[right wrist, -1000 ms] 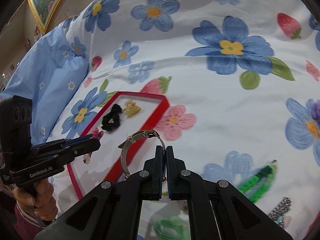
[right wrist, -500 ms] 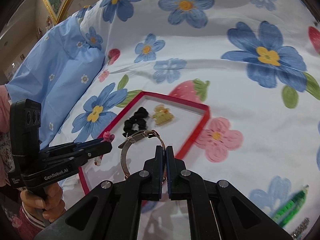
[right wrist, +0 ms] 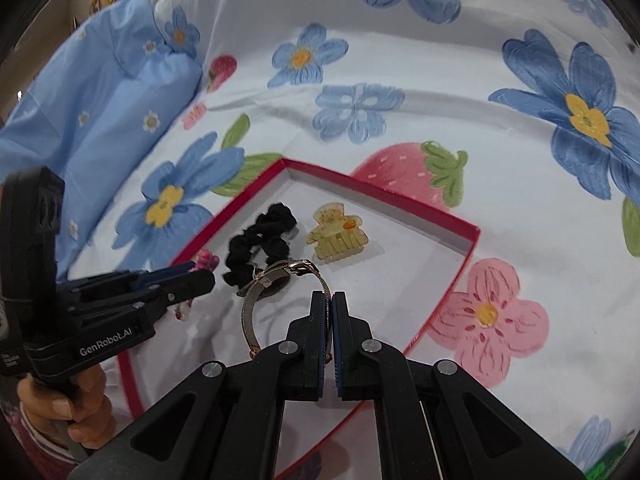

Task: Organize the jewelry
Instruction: 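Carry the pink hair clip and gold watch into the red tray with both tools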

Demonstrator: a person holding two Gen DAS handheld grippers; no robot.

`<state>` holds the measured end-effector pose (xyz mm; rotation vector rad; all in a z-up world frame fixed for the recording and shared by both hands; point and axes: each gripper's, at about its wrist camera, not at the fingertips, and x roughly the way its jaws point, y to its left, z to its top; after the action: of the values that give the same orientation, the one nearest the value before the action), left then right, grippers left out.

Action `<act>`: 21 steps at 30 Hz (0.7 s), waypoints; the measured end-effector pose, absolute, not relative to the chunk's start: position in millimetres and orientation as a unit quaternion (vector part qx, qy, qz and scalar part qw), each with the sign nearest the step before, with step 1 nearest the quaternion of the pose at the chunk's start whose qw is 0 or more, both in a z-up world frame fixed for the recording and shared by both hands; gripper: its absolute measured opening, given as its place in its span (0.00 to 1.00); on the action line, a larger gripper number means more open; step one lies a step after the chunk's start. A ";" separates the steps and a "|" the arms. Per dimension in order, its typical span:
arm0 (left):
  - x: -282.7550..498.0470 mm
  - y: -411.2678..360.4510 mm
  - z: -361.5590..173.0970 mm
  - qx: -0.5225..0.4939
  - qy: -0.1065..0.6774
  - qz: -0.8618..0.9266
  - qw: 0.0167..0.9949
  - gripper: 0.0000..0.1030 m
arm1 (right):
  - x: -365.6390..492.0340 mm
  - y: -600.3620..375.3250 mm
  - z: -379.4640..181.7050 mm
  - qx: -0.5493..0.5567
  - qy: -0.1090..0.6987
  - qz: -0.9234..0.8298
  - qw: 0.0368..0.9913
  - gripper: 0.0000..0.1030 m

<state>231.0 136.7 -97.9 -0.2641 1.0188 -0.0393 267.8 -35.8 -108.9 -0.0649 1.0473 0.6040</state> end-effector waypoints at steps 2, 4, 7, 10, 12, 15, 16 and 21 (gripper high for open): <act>234.1 136.1 -102.5 -0.125 0.492 -0.019 0.861 0.16 | 271.0 -33.9 -114.8 -0.039 0.497 0.281 0.820 0.03; 236.9 135.1 -107.2 -0.122 0.497 -0.016 0.859 0.16 | 273.5 -31.9 -120.5 -0.047 0.502 0.278 0.818 0.03; 239.1 134.0 -113.7 -0.119 0.505 -0.014 0.855 0.16 | 275.0 -29.2 -128.0 -0.058 0.509 0.277 0.813 0.03; 238.9 135.2 -115.9 -0.121 0.509 -0.013 0.852 0.16 | 274.6 -25.1 -129.8 -0.067 0.510 0.279 0.811 0.03; 239.4 134.9 -116.2 -0.121 0.509 -0.013 0.852 0.16 | 275.1 -24.0 -130.7 -0.068 0.512 0.280 0.809 0.03; 240.2 135.8 -117.9 -0.121 0.514 -0.010 0.849 0.16 | 276.4 -23.0 -131.0 -0.067 0.513 0.281 0.808 0.04; 240.2 136.0 -118.3 -0.121 0.515 -0.010 0.849 0.16 | 276.3 -23.1 -130.9 -0.068 0.513 0.282 0.808 0.04; 240.9 134.2 -118.2 -0.115 0.517 -0.005 0.848 0.19 | 276.1 -23.1 -130.7 -0.066 0.514 0.285 0.806 0.07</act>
<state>240.9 134.2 -118.2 -0.2432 1.0893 -0.0113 276.1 -23.1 -130.7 -0.1405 1.0998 0.6106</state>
